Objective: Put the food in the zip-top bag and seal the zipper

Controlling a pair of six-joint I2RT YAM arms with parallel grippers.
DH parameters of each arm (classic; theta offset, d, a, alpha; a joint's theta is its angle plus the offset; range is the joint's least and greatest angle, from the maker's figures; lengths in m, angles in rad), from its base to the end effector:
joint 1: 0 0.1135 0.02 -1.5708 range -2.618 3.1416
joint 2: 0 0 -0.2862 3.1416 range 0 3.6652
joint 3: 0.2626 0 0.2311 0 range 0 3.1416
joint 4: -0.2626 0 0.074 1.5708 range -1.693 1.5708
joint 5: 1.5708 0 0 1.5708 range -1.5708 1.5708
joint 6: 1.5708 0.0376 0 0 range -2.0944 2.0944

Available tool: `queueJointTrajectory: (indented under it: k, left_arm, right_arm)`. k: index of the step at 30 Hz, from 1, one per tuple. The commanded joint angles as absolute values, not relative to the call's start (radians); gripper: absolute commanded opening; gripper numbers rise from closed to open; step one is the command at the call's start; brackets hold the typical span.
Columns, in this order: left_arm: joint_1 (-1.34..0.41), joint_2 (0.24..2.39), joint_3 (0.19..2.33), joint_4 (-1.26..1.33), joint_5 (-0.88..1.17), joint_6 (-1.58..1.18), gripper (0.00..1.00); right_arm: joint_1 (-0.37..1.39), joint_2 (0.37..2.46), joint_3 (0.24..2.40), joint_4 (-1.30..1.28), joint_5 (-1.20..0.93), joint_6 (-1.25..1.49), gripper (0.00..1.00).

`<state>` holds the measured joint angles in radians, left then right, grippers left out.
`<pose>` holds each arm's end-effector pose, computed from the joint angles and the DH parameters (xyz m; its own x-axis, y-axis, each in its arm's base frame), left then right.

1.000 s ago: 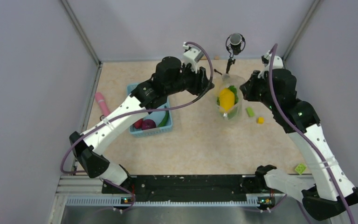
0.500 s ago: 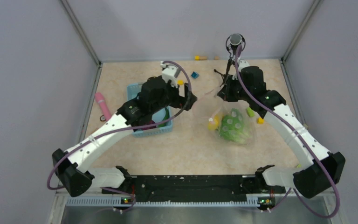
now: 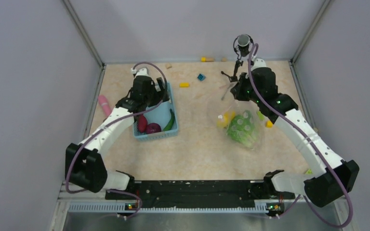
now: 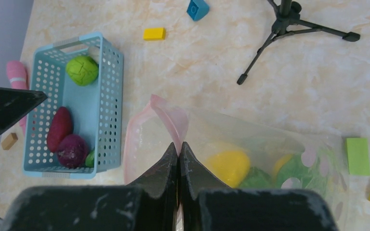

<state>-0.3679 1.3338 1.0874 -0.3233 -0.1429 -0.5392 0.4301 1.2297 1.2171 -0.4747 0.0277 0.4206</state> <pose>0.2609 -0.0948 0.3355 -0.5572 -0.3299 -0.7620 -0.0489 0.9292 -0.3664 0.2247 0.1019 0.3881 -0.5496 0.1969 -0.8119 -0.1864 0.9184 0.3489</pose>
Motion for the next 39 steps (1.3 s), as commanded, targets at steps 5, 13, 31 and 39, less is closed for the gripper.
queueJointTrajectory:
  k: [5, 13, 31, 39]
  left_arm:
    - [-0.226, 1.540, 1.123, -0.195, -0.258, -0.678, 0.98]
    - [-0.136, 1.740, 1.187, -0.056, -0.121, -0.724, 0.98]
    - [-0.105, 1.936, 1.316, -0.105, -0.009, -0.703, 0.48]
    - [-0.106, 1.729, 1.210, -0.128, -0.012, -0.710, 0.26]
  right_arm:
    - [0.436, 1.148, 1.164, -0.453, 0.025, 0.373, 0.00]
    - [0.436, 1.131, 1.145, -0.454, 0.038, 0.348, 0.00]
    - [0.436, 1.137, 1.139, -0.454, 0.039, 0.325, 0.00]
    - [0.436, 1.128, 1.141, -0.454, 0.026, 0.325, 0.00]
